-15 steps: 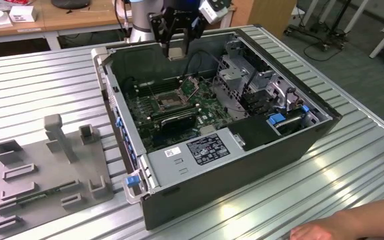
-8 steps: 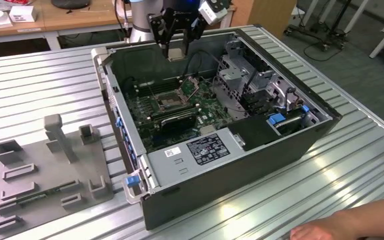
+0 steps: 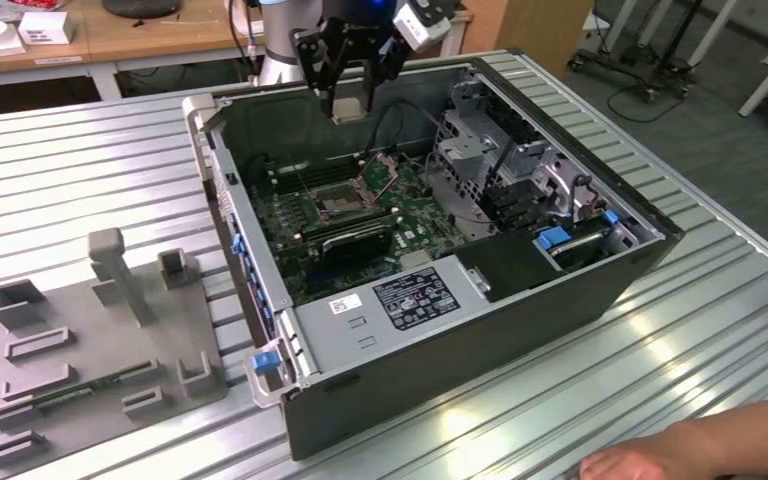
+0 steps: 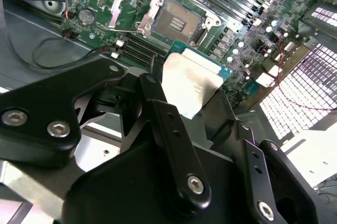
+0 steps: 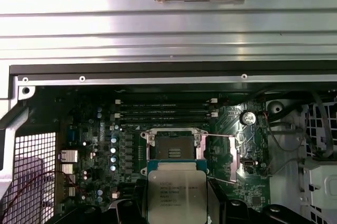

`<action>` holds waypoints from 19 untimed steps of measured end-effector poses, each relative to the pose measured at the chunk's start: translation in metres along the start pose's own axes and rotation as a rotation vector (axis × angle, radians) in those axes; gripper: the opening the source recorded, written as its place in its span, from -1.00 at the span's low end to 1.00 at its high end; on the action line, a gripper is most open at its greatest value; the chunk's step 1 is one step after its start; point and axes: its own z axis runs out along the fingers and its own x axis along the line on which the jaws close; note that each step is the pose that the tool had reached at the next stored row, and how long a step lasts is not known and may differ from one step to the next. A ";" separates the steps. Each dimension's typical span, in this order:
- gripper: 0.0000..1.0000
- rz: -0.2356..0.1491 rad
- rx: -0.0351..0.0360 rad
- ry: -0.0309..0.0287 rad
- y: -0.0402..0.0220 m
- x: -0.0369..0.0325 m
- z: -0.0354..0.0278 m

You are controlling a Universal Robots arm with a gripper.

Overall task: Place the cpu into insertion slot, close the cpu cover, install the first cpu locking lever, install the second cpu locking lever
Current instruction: 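Place the cpu into insertion slot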

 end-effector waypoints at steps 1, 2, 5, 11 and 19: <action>0.08 0.000 0.0000 0.0000 0.0000 0.0009 0.0002; 0.08 0.000 0.0000 0.0000 0.0000 0.0010 0.0002; 0.08 0.000 0.0000 0.0000 -0.0001 0.0015 0.0004; 0.08 0.000 0.0000 -0.0001 -0.0002 0.0024 0.0014; 0.08 0.000 -0.0001 0.0000 -0.0003 0.0034 0.0030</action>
